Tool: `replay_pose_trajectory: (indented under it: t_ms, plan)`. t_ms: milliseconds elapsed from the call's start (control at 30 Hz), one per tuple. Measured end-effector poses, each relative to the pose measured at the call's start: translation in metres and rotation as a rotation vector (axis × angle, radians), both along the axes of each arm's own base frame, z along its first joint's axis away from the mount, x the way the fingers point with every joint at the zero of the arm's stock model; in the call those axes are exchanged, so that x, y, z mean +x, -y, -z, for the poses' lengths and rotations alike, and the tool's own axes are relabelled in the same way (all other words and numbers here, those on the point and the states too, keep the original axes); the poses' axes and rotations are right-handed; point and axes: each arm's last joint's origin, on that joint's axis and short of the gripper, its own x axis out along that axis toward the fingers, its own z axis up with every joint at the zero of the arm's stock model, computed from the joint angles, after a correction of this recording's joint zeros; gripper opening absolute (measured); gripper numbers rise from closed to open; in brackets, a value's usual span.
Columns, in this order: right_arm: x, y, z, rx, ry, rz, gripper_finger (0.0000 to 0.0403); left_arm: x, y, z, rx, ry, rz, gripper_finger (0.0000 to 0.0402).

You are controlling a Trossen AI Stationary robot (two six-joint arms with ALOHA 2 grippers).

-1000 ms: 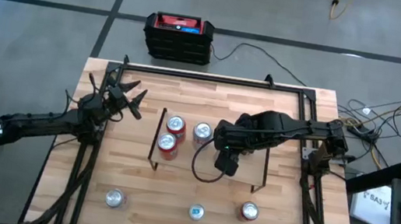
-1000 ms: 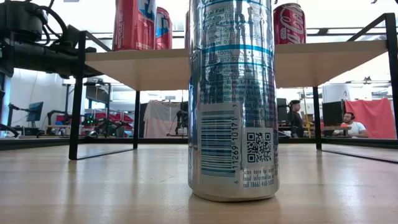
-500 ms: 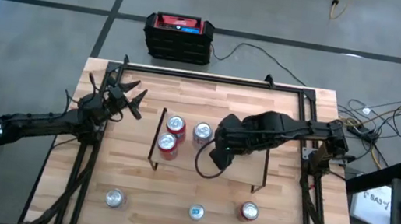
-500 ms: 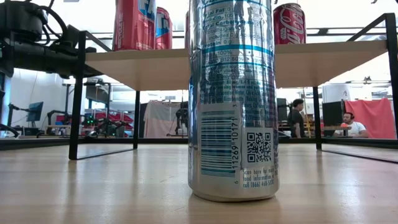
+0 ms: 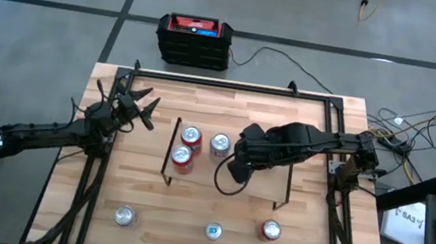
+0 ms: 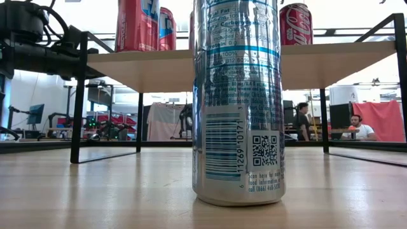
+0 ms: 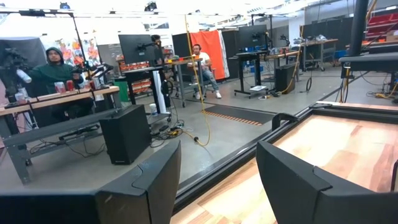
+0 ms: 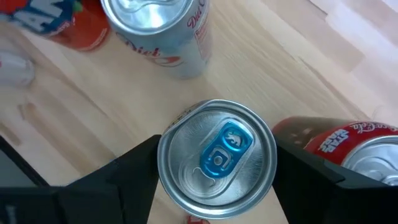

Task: Place canned beverage on shelf
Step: Put the right blue soda can on the shelf

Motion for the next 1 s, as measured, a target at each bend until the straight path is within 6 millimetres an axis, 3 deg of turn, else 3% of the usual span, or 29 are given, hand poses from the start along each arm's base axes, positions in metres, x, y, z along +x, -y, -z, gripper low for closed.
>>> replay_pose_trajectory:
  t_ms: [467, 1000]
  plan:
    - [0.0006, 0.0014, 0.001, 0.021, 0.045, 0.222, 0.026, 0.0, 0.0, 0.0001, 0.0, 0.0, 0.0, 0.0195]
    - [-0.0053, 0.0013, -0.0049, 0.092, 0.062, 0.272, 0.026, 0.0, 0.0, 0.0001, 0.0, 0.0, 0.0, 0.0195]
